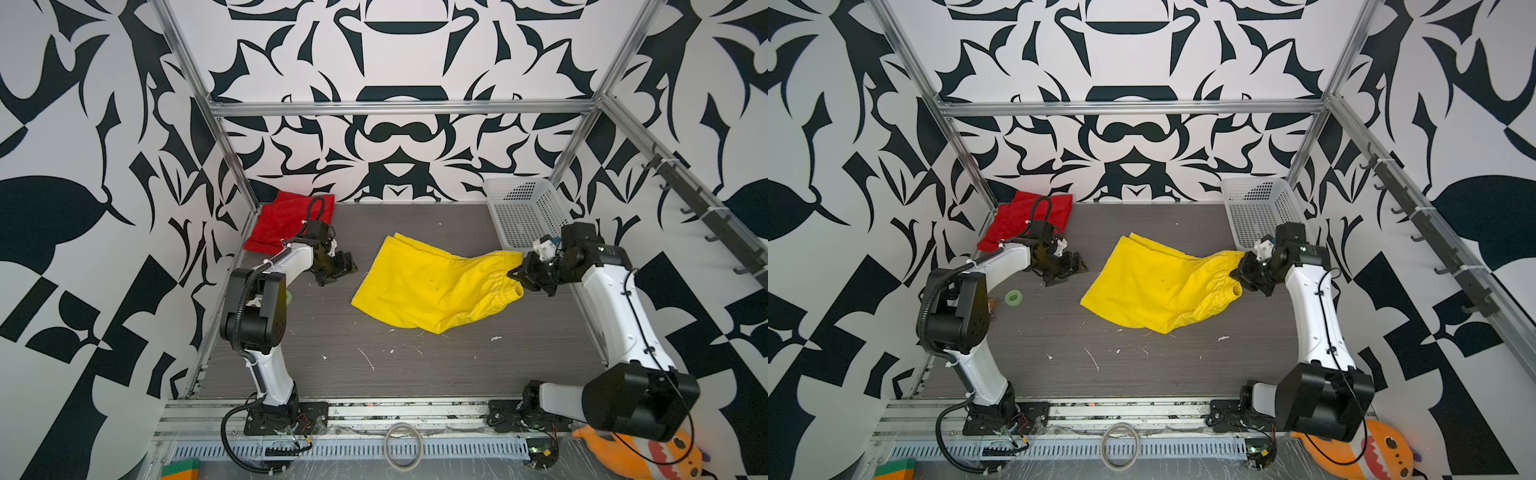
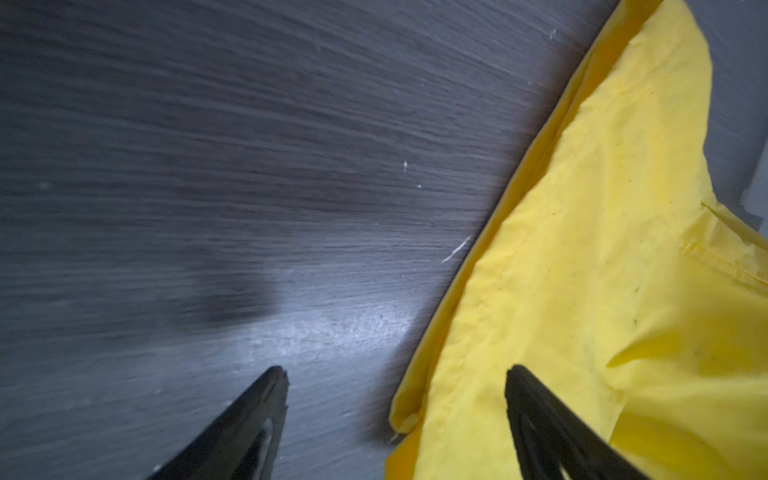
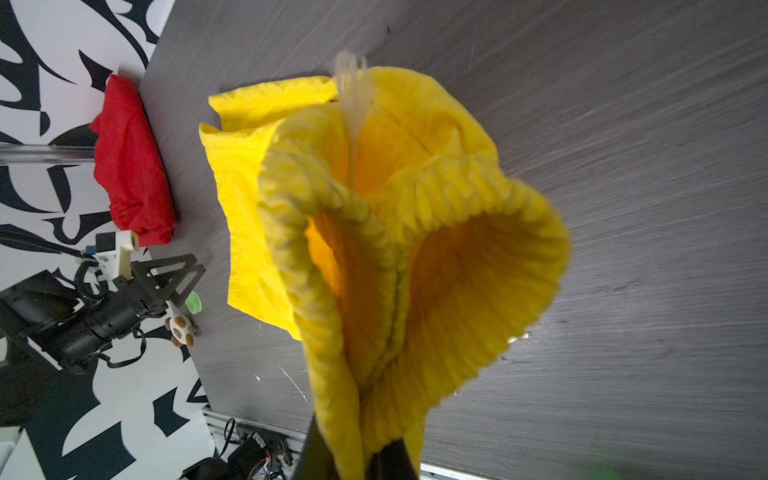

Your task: Fold and stack the shorts

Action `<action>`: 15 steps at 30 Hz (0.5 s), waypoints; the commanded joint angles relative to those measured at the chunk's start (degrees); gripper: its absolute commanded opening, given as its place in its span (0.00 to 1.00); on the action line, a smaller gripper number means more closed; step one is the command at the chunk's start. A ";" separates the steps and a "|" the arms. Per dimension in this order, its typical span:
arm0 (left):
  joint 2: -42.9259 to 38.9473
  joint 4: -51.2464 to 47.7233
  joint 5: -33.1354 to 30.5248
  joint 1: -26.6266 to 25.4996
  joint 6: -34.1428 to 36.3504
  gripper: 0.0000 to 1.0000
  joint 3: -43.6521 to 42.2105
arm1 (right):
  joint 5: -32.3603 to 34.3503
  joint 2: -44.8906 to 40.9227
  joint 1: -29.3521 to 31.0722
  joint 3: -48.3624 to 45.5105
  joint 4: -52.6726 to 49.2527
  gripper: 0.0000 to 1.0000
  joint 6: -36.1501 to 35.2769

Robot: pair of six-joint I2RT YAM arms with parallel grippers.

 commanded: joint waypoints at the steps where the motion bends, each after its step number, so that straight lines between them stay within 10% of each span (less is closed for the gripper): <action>1: -0.30 5.69 7.70 -0.22 -4.88 0.81 -2.43 | 5.34 4.01 1.71 9.12 -9.15 0.00 -7.06; 15: 9.11 12.25 10.36 -8.16 -8.55 0.75 2.95 | 13.03 16.86 11.04 30.38 -15.00 0.00 -9.26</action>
